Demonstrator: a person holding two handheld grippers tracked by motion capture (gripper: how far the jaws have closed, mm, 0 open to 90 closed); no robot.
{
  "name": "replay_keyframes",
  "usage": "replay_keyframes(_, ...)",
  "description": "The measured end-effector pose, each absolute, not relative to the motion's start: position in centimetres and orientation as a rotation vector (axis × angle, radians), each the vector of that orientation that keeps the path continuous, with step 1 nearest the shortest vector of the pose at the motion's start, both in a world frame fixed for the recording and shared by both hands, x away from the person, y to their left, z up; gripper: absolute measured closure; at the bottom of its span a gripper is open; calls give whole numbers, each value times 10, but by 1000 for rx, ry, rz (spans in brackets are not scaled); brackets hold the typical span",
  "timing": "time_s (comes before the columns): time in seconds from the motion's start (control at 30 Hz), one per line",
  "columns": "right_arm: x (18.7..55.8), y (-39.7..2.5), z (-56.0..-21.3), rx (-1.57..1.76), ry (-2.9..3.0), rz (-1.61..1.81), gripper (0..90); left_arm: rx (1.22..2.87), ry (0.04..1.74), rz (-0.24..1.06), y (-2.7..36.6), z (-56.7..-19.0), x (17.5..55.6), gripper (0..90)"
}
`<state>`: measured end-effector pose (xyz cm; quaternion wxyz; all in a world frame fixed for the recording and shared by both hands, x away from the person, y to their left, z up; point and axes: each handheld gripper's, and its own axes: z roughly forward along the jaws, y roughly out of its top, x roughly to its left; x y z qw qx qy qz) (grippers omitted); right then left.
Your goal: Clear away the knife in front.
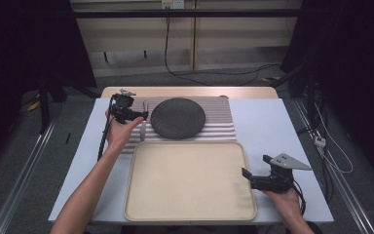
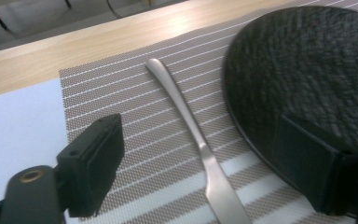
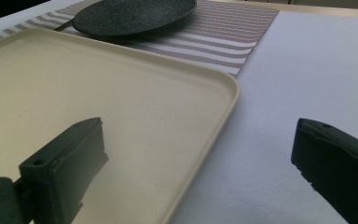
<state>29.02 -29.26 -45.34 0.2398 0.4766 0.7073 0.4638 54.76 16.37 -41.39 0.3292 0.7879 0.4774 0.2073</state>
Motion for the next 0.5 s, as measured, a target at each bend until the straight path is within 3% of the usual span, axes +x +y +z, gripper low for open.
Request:
replay_keyframes(0.3, 291, -292, -454, 1311, 1944, 1269, 31, 2089, 1344, 507, 166, -430, 569, 270)
replay_keyframes(0.5, 291, -292, -455, 1315, 1946, 1267, 31, 2085, 1377, 454, 162, -439, 579, 385)
